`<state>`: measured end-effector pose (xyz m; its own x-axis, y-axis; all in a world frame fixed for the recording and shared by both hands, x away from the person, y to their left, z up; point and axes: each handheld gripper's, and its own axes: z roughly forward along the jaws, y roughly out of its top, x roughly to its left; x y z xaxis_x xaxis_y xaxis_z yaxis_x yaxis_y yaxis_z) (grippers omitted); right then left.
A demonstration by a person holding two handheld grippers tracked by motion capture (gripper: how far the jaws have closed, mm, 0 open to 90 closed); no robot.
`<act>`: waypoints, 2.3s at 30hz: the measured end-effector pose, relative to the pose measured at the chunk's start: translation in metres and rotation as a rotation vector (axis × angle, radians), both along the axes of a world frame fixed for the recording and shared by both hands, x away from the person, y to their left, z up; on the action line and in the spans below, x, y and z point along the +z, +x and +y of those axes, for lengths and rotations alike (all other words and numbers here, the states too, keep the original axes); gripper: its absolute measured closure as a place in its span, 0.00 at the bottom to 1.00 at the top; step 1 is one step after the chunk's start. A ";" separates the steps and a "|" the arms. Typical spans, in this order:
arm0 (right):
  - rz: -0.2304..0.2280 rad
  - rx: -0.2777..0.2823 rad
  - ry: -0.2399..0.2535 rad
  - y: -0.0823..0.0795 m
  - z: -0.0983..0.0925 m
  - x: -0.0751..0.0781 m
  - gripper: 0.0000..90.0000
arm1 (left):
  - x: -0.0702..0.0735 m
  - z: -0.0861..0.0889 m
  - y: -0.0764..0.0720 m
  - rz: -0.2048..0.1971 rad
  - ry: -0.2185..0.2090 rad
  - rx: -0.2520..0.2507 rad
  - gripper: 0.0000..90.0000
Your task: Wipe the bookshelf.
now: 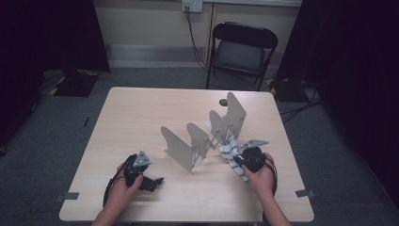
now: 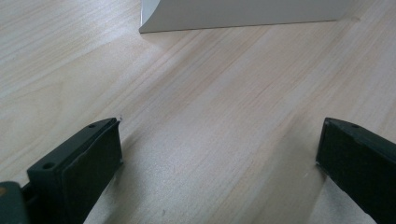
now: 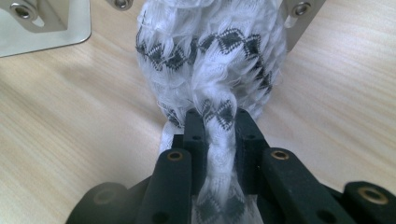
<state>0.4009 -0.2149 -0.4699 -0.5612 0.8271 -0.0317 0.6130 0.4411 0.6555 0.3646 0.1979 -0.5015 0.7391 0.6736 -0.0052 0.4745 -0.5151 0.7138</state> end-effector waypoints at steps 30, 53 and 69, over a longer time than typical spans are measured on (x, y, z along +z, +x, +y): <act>-0.148 0.046 0.037 -0.004 0.023 0.064 0.87 | 0.000 0.000 0.000 0.000 -0.003 -0.002 0.00; 0.012 0.051 -0.010 -0.008 0.023 0.001 0.87 | 0.000 0.000 0.000 0.000 -0.001 0.000 0.00; -0.136 0.011 0.058 -0.021 0.002 0.085 0.87 | 0.000 -0.001 0.002 0.000 0.004 0.000 0.00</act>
<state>0.3803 -0.2127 -0.3853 -0.5641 0.8235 -0.0603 0.5120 0.4062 0.7569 0.3661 0.1973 -0.5012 0.7390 0.6736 -0.0024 0.4744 -0.5179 0.7119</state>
